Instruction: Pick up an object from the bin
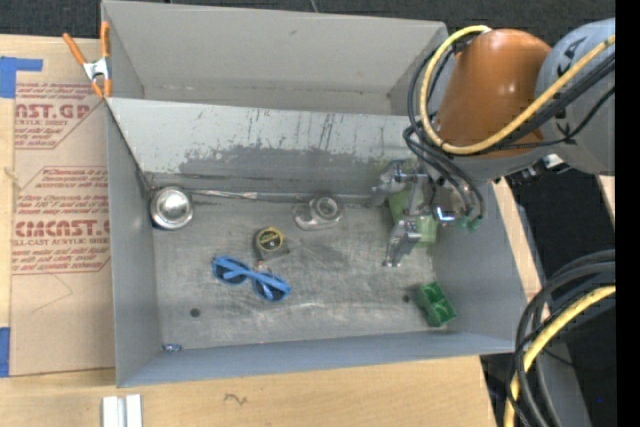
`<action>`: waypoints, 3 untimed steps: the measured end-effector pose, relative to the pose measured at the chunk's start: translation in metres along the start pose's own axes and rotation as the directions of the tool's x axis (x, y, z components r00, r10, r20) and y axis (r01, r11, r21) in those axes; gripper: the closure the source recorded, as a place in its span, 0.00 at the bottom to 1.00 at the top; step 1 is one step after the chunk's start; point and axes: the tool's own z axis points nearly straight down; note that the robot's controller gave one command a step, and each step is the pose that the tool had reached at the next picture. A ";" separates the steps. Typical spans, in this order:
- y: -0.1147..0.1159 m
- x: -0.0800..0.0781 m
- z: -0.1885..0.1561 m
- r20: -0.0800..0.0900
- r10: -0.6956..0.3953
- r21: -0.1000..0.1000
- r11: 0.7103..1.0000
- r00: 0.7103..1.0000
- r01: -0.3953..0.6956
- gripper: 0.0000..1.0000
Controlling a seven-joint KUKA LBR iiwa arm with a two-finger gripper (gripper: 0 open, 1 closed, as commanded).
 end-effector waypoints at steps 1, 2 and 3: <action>0.081 -0.031 0.072 -0.003 -0.115 -0.005 0.993 0.993 0.115 0.00; 0.179 0.009 0.109 0.006 -0.459 0.000 0.888 0.888 0.459 0.00; 0.178 0.009 0.108 0.001 -0.457 -0.002 0.889 0.889 0.457 1.00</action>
Offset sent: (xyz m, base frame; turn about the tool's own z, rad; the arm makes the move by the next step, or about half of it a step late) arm 0.0320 0.0761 -0.0685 -0.1085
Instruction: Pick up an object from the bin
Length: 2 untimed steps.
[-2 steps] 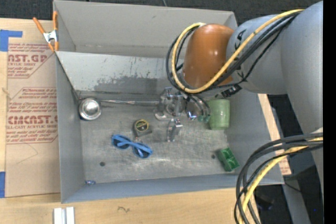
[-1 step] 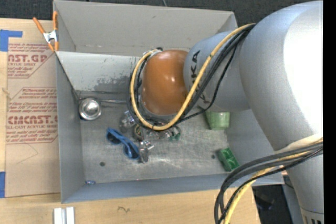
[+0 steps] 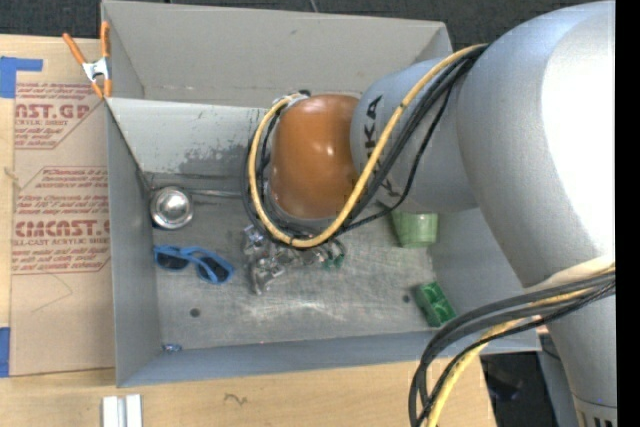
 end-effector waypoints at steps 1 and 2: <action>0.000 -0.001 0.001 0.008 0.001 0.000 1.000 1.000 -0.001 0.00; 0.074 -0.048 -0.004 0.005 0.064 -0.004 0.998 0.998 -0.064 0.00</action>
Offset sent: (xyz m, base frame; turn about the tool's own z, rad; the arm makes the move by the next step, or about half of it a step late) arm 0.0000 0.0000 0.0000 0.0000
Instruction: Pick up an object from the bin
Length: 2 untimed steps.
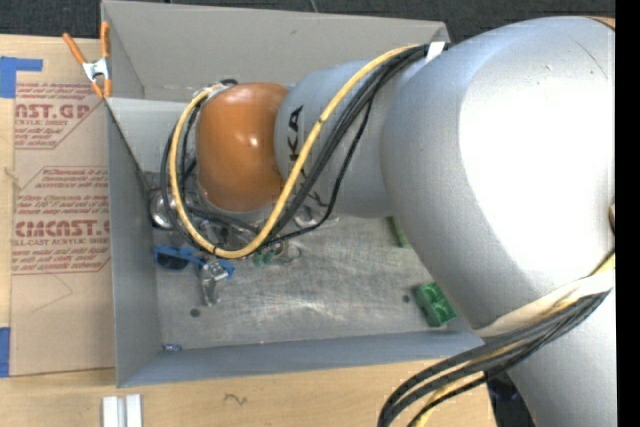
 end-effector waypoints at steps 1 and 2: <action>-0.005 0.001 -0.001 -0.003 0.005 0.003 1.000 1.000 -0.005 1.00; -0.003 0.011 -0.149 0.004 -0.090 0.005 0.996 0.996 0.090 1.00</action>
Offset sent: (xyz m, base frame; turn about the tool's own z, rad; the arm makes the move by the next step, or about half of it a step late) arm 0.0000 0.0000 0.0000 0.0000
